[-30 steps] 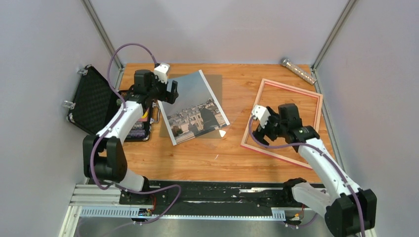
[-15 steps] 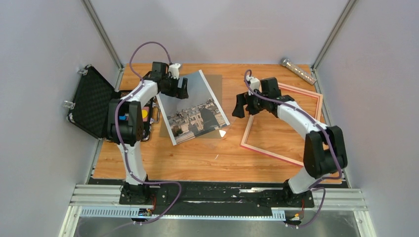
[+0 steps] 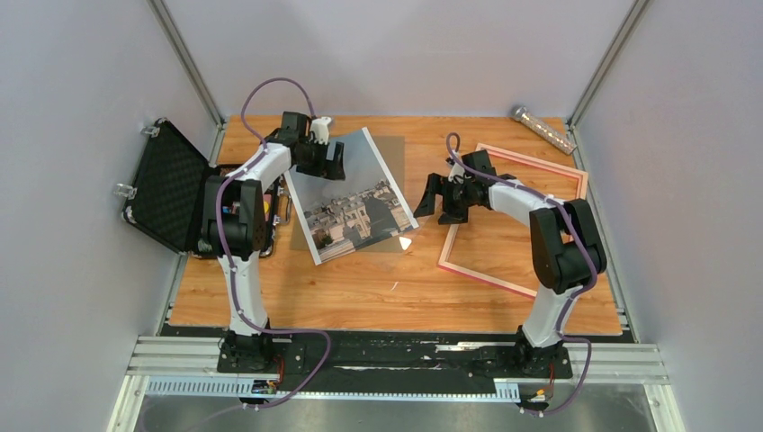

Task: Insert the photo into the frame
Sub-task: Pick up the photo frame item from the photo frame.

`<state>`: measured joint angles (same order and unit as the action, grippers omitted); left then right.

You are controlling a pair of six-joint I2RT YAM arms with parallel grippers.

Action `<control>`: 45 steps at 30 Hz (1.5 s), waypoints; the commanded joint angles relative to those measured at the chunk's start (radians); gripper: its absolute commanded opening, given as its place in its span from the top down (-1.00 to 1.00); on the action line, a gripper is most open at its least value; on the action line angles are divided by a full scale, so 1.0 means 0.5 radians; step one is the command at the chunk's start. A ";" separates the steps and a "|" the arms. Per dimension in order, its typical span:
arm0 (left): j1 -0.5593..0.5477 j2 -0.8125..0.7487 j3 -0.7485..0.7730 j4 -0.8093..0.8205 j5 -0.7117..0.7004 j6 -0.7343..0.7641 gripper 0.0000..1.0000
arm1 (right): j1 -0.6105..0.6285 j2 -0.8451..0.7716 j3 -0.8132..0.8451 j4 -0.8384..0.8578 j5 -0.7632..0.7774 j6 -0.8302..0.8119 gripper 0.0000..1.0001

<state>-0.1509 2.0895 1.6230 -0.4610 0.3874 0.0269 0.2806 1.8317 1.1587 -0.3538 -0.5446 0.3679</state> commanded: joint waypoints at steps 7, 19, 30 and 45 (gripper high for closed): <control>-0.025 -0.037 -0.058 0.122 0.043 -0.042 -1.00 | -0.024 0.150 0.074 0.072 -0.021 0.217 -0.78; -0.052 -0.065 -0.158 0.236 0.111 -0.042 -1.00 | -0.046 0.269 0.068 0.128 -0.058 0.272 -0.78; -0.095 0.055 -0.050 0.270 0.082 0.007 -1.00 | -0.055 0.331 0.085 0.137 -0.098 0.280 -0.78; -0.106 0.166 0.038 0.180 0.040 -0.065 -1.00 | -0.056 0.354 0.099 0.140 -0.146 0.289 -0.78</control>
<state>-0.1951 2.1605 1.6089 -0.3595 0.4099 0.0128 0.2489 1.9610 1.2007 -0.2859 -0.6537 0.5156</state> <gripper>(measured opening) 0.998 0.889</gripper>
